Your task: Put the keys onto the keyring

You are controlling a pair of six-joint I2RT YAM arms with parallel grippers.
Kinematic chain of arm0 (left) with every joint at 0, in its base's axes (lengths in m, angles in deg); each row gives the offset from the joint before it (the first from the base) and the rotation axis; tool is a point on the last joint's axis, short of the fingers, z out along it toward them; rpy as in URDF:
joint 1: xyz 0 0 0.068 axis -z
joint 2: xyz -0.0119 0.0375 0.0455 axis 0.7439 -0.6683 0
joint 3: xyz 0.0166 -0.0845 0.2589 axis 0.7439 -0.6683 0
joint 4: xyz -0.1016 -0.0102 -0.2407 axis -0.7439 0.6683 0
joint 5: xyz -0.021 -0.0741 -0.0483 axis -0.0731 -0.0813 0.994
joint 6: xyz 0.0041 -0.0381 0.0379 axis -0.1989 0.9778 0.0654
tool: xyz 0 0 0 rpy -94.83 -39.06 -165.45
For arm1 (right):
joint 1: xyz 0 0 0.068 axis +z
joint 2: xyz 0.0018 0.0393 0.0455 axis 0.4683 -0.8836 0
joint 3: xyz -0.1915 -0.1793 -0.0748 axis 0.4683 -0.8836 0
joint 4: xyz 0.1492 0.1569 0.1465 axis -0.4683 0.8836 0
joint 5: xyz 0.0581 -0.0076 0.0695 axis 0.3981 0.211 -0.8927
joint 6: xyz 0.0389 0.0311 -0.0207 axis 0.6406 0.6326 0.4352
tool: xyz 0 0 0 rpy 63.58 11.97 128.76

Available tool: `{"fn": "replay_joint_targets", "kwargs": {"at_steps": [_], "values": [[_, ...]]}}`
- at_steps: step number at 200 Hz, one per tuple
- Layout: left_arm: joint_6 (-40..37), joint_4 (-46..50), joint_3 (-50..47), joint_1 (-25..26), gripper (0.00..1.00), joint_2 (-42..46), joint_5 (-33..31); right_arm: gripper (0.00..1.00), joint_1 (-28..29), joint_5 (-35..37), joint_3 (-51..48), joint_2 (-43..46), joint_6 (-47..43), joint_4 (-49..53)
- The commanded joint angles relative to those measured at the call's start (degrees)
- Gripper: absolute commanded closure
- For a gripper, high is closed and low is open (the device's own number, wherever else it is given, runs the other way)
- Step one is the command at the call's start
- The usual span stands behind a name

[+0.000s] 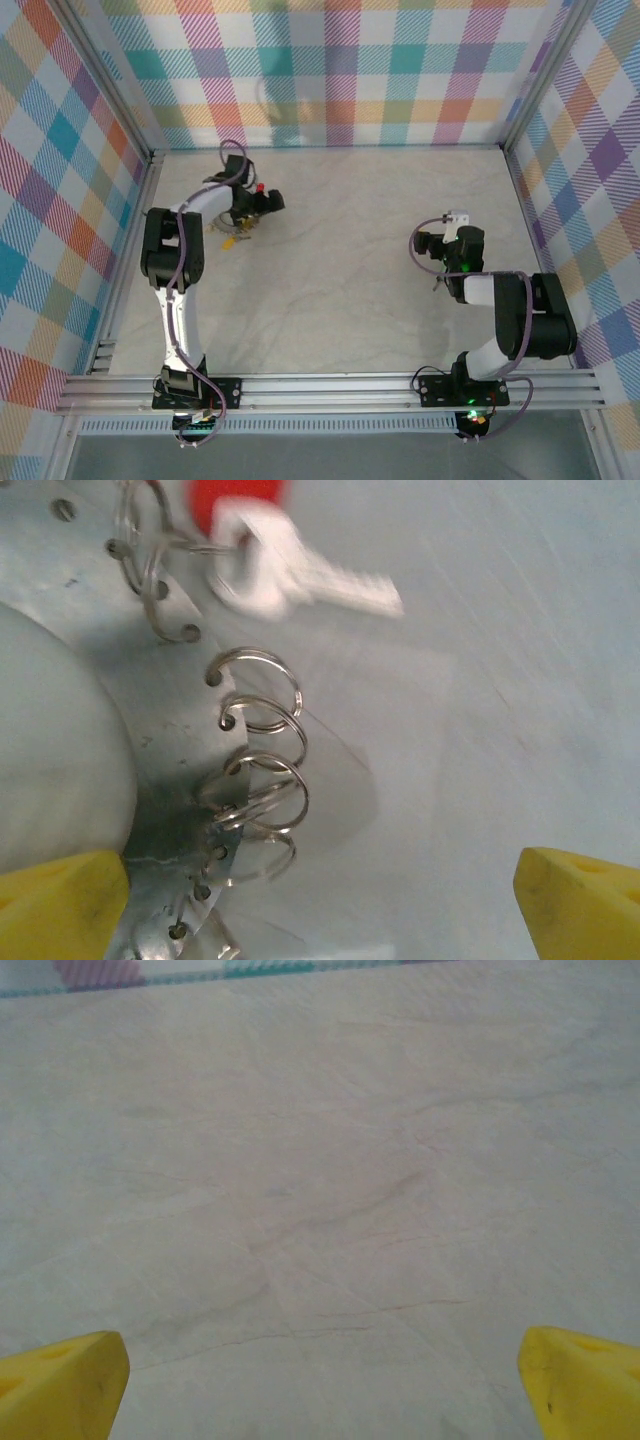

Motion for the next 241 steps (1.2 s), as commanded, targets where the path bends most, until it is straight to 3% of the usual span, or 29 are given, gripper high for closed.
{"fn": "replay_joint_targets", "kwargs": {"at_steps": [1,18,41,53,64,69,90,130,142,164,185,212,241], "values": [[2.71,3.06,-6.20,6.00,0.00,1.65,1.70,0.00,-0.42,9.34,11.01,6.07,7.16,25.40],[2.70,3.10,-8.47,10.60,0.00,4.12,-0.01,0.00,-0.38,11.67,17.37,6.51,8.31,37.58],[6.60,-0.32,-13.49,16.03,0.00,8.04,0.02,0.00,-0.42,13.29,20.20,8.39,11.93,45.40],[9.36,-2.27,-15.88,18.65,0.00,9.68,0.76,0.00,-0.50,18.17,20.76,10.02,21.68,51.40],[12.01,-3.99,-18.09,21.05,0.00,11.10,1.45,0.00,-0.93,22.07,21.90,11.36,36.58,61.53],[13.39,-4.45,-19.01,22.20,0.00,11.78,1.21,0.00,-2.24,18.68,21.78,11.88,39.98,62.76],[20.01,-5.54,-22.37,27.08,0.00,14.72,0.41,0.04,-4.11,3.33,21.68,12.13,37.24,62.16],[25.65,-3.95,-22.85,32.62,0.00,21.44,2.73,0.11,-3.72,-12.41,20.13,12.71,29.90,64.80],[25.70,-1.06,-21.92,32.43,0.00,24.75,2.71,0.11,-2.26,-16.07,18.50,14.44,26.37,64.25],[19.48,7.57,-20.52,30.92,0.00,34.88,-4.96,0.15,3.33,-20.12,18.25,16.86,22.32,67.73],[12.27,14.21,-19.83,23.67,0.00,42.99,-4.66,0.33,11.16,-25.31,19.00,17.00,20.82,69.92],[10.61,22.54,-20.83,13.18,0.00,49.92,-3.32,0.38,24.53,-34.89,23.90,10.39,22.96,70.79],[12.84,22.14,-26.04,7.24,0.00,56.65,-1.58,0.49,37.12,-28.65,30.99,3.73,33.31,68.97]]}}
